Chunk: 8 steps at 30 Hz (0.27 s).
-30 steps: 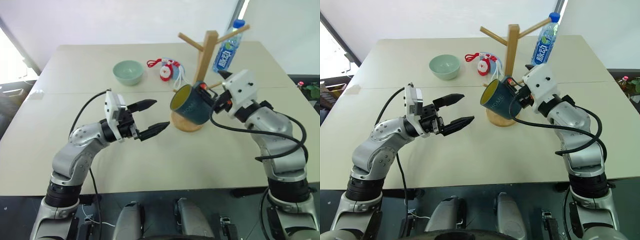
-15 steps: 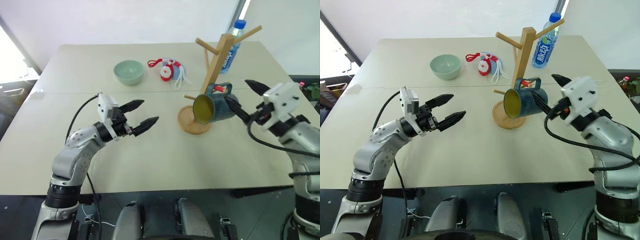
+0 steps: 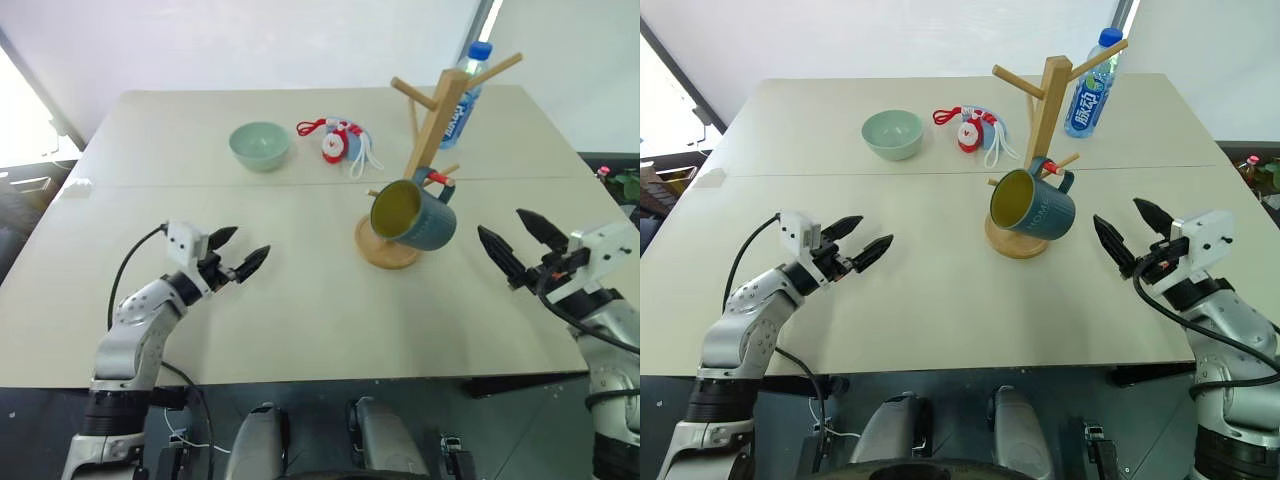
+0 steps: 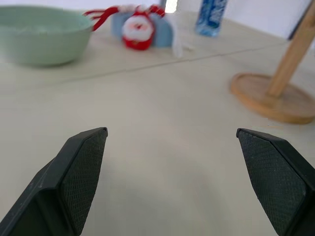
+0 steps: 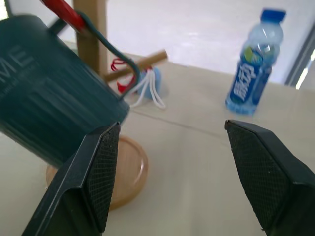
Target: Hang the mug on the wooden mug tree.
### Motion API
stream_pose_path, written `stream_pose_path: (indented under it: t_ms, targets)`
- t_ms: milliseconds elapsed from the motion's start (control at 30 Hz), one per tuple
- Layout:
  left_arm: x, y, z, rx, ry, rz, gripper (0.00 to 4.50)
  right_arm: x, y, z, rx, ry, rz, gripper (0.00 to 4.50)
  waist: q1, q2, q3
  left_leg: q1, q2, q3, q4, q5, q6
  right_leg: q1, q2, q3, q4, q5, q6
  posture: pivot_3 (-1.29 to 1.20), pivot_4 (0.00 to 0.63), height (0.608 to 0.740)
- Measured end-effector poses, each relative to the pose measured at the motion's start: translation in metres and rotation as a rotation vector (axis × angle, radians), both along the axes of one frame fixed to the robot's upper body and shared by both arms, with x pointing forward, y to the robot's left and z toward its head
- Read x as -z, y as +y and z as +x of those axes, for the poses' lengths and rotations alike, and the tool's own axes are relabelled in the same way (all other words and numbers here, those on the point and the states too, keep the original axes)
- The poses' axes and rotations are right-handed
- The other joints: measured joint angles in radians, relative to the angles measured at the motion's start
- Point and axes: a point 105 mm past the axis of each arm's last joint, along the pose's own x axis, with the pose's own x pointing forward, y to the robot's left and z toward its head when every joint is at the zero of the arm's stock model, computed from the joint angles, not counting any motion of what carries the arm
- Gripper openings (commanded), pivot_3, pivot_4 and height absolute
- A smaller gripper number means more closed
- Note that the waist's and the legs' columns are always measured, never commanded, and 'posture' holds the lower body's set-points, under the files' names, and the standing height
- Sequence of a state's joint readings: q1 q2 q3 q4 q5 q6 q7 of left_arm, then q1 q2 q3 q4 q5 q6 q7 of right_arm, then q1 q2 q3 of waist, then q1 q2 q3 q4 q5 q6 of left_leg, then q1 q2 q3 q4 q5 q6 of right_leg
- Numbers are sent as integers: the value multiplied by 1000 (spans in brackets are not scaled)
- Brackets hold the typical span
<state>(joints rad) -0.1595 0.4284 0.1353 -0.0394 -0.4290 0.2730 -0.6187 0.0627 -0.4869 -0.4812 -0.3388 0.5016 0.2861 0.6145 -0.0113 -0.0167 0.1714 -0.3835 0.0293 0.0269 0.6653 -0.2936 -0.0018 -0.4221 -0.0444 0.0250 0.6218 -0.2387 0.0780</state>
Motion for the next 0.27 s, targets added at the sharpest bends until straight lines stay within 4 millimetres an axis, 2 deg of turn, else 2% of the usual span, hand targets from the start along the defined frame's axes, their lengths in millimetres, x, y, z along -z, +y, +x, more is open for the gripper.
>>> stream_pose_path:
  t_ms: [200,267]
  targets:
    - [20,11,-4,-97,28,34,4500,32,-11,2,29,68,53,3511,-1,0,0,5,0,0,0,0,0,4,-1,1,0,-1,-2,0,150,740]
    - [20,12,-4,-102,19,43,4500,41,-12,6,32,88,69,3511,-2,0,0,8,1,1,0,0,0,6,0,1,1,-1,-2,0,150,740]
